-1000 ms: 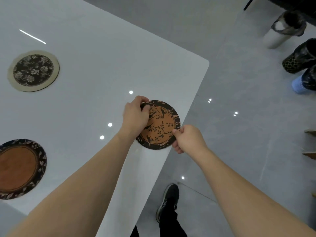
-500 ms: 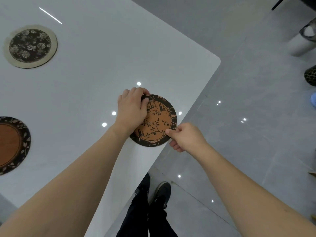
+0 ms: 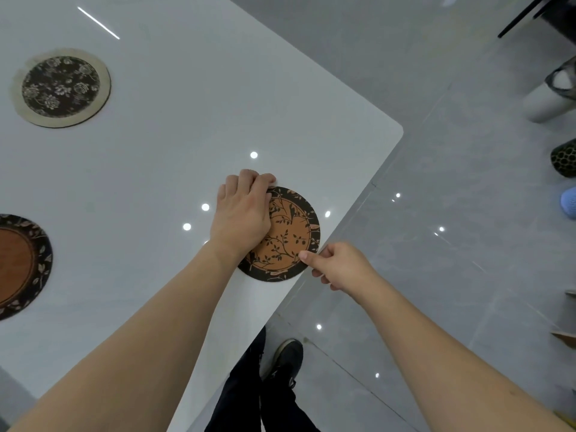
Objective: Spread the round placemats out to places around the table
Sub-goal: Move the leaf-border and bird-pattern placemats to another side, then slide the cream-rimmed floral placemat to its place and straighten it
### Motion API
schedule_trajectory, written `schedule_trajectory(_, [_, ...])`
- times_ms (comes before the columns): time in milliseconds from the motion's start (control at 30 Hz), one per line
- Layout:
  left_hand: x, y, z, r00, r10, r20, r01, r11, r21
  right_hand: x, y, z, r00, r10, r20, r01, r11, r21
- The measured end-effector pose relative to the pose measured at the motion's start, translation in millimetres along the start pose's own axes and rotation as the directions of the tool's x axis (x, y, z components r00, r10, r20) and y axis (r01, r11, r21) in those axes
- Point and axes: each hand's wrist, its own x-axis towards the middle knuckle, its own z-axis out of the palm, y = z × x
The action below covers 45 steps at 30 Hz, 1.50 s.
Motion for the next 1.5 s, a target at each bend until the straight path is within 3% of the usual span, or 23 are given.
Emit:
schedule_trajectory(167, [-2, 5, 0, 0.999, -0.044, 0.027, 0.041, 0.994, 0.097, -1, 5, -16, 0.988, -0.155, 0.006, 0.154, 0.973, -0.171])
schedule_trajectory(367, [3, 17, -12, 0.988, -0.154, 0.019, 0.148, 0.971, 0.186, 1, 7, -87, 0.943, -0.325, -0.073, 0.276, 0.886, -0.371])
schedule_trajectory(567, [16, 57, -13, 0.950, -0.308, -0.059, 0.313, 0.933, 0.175, 20, -20, -146, 0.776, -0.631, -0.019, 0.507, 0.640, -0.577])
schedule_trajectory(733, [38, 70, 6, 0.922, -0.385, -0.038, 0.385, 0.906, 0.178, 57, -51, -167, 0.682, -0.714, 0.160, 0.569, 0.380, -0.729])
schedule_trajectory(967, [74, 78, 19, 0.830, -0.556, -0.049, 0.556, 0.816, 0.161, 113, -91, -188, 0.603, -0.716, 0.351, 0.660, 0.201, -0.724])
schedule_trajectory(1100, [84, 93, 12, 0.714, -0.689, -0.128, 0.701, 0.700, 0.138, 139, -116, -207, 0.530, -0.712, 0.461, 0.726, 0.100, -0.680])
schedule_trajectory(1333, [97, 118, 11, 0.579, -0.800, -0.158, 0.815, 0.567, 0.119, 163, -155, -222, 0.432, -0.675, 0.598, 0.823, 0.023, -0.568])
schedule_trajectory(1500, [133, 118, 23, 0.523, -0.833, -0.179, 0.852, 0.515, 0.095, 194, -188, -223, 0.373, -0.684, 0.627, 0.855, -0.008, -0.518])
